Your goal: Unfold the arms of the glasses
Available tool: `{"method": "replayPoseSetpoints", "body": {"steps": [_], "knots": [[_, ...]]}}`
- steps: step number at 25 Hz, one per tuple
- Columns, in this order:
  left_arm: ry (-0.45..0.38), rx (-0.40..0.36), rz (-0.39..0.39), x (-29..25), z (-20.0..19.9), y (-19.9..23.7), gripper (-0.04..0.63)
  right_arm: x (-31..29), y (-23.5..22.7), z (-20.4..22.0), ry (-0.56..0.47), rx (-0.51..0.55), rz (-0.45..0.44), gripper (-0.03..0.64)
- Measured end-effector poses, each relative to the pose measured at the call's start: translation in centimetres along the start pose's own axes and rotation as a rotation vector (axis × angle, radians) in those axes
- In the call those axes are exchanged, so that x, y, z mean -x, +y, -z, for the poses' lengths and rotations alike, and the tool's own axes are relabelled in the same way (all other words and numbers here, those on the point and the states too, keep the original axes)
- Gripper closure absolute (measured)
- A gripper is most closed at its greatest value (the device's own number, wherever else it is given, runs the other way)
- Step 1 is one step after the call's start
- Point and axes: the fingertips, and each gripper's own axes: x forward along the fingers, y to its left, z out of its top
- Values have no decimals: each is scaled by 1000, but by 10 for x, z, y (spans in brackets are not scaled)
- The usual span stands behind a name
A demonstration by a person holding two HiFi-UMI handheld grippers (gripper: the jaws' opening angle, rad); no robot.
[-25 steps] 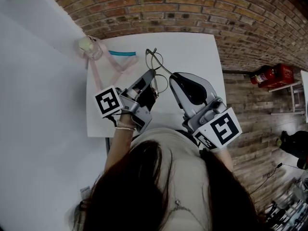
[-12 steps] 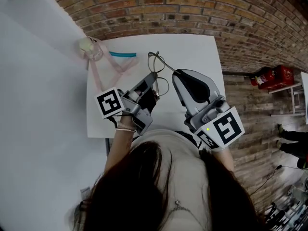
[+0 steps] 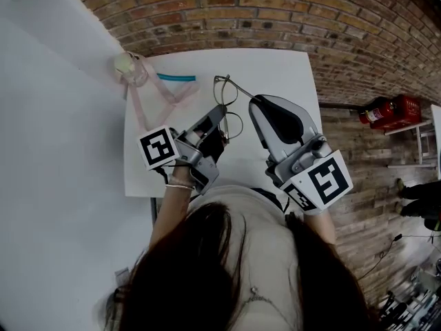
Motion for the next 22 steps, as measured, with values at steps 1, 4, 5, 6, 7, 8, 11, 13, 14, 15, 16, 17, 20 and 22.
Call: {"method": "replayPoseSetpoints", "body": {"steps": [1, 4, 5, 6, 7, 8, 11, 13, 14, 15, 16, 17, 20, 22], "knots": [[2, -1, 0, 0, 0, 0, 571, 0, -1, -1, -1, -3, 3, 586], [6, -1, 1, 0, 2, 1, 571, -1, -2, -2, -5, -6, 9, 586], [7, 0, 1, 0, 2, 1, 571, -1, -2, -3, -6, -6, 10, 586], [8, 0, 1, 0, 2, 1, 571, -2, -2, -4, -7, -5, 11, 586], [10, 1, 1, 0, 3, 1, 571, -2, -3, -4, -8, -4, 12, 586], [11, 1, 1, 0, 3, 0, 571, -2, -3, -5, -8, -3, 14, 586], [18, -2, 0, 0, 3, 1, 571, -3, -5, -6, -9, -3, 22, 586], [23, 1, 1, -1, 5, 0, 571, -2, -6, -7, -11, -4, 26, 586], [26, 2, 1, -1, 7, 0, 571, -2, -7, -7, -12, -5, 27, 586], [29, 2, 0, -1, 8, 1, 571, -2, -7, -8, -13, -6, 29, 586], [32, 3, 0, -2, 9, 1, 571, -1, -8, -8, -14, -7, 30, 586], [36, 4, 1, -2, 10, 1, 571, -1, -9, -9, -16, -9, 31, 586], [48, 7, 3, -4, 14, 0, 571, 1, -11, -11, -20, -15, 34, 586], [53, 8, 3, -5, 15, 0, 571, 1, -12, -11, -21, -17, 37, 586]]}}
